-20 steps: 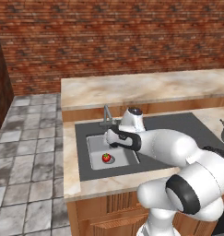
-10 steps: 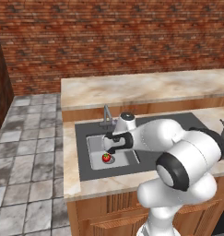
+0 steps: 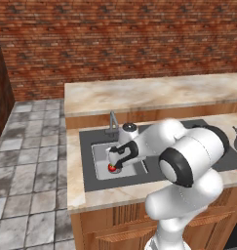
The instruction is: Dump the tomato from the pot into the sink. Then turn on the water and wash the tomato. Then turn off the water and put the tomato back in the pot.
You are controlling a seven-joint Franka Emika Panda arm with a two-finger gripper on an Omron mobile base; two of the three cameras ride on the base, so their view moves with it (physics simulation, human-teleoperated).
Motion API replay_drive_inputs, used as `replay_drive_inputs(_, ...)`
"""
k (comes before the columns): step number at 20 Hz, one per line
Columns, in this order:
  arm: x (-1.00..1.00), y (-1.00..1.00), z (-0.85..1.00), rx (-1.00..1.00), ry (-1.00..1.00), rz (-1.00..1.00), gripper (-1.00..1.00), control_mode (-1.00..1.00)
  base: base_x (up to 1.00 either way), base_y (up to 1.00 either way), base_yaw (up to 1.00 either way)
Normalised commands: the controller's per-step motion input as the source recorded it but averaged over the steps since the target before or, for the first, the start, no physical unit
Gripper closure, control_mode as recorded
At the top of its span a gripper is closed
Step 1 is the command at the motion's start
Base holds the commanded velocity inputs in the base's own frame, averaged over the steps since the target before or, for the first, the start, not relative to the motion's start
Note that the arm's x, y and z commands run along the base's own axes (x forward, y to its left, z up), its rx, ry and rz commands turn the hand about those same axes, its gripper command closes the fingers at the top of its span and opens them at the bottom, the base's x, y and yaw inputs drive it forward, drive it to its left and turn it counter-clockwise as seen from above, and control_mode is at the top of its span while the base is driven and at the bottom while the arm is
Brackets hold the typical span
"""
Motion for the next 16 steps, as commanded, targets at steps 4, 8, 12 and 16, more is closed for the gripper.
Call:
replay_drive_inputs(4, 0.18, 0.03, -0.08, -0.01, 0.00, 0.00, -1.00, -1.00, 0.00, 0.00, 0.00)
replay_drive_inputs(8, 0.15, 0.05, -0.09, 0.00, 0.00, 0.00, -1.00, -1.00, 0.00, 0.00, 0.00)
replay_drive_inputs(12, 0.10, 0.06, -0.18, -0.01, 0.00, 0.00, -1.00, -1.00, 0.00, 0.00, 0.00)
replay_drive_inputs(16, 0.19, 0.05, -0.26, -0.02, 0.00, 0.00, -1.00, -1.00, 0.00, 0.00, 0.00)
